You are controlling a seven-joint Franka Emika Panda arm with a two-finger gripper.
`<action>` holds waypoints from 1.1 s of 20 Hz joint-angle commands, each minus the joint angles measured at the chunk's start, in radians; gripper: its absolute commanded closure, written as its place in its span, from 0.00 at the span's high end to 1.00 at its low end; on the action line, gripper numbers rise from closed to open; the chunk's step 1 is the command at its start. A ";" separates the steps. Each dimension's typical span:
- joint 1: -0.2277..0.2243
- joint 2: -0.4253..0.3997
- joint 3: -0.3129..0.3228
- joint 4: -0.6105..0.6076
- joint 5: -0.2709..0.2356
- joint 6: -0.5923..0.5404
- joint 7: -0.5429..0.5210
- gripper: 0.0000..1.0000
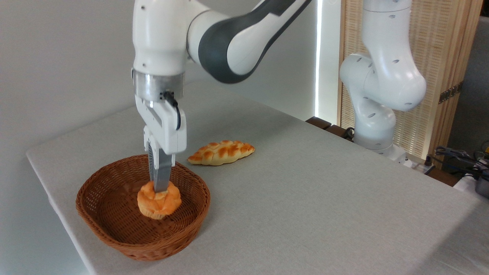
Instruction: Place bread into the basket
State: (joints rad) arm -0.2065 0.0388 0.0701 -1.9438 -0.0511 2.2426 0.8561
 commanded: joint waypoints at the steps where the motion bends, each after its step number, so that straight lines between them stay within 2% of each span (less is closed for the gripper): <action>1: 0.001 0.019 -0.009 0.017 0.010 0.006 0.035 1.00; 9: 0.003 0.029 -0.021 0.020 0.017 0.006 0.034 1.00; 13: 0.013 -0.016 -0.021 0.060 0.002 -0.021 0.011 1.00; 14: 0.018 -0.036 -0.019 0.074 0.000 -0.059 -0.008 1.00; 17: 0.073 -0.066 -0.023 0.166 -0.001 -0.307 -0.037 1.00; 19: 0.096 -0.066 -0.023 0.245 -0.039 -0.449 -0.052 1.00; 22: 0.111 -0.073 -0.023 0.295 -0.072 -0.578 -0.127 1.00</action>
State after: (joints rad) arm -0.1078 -0.0470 0.0515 -1.7124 -0.0886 1.7788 0.7987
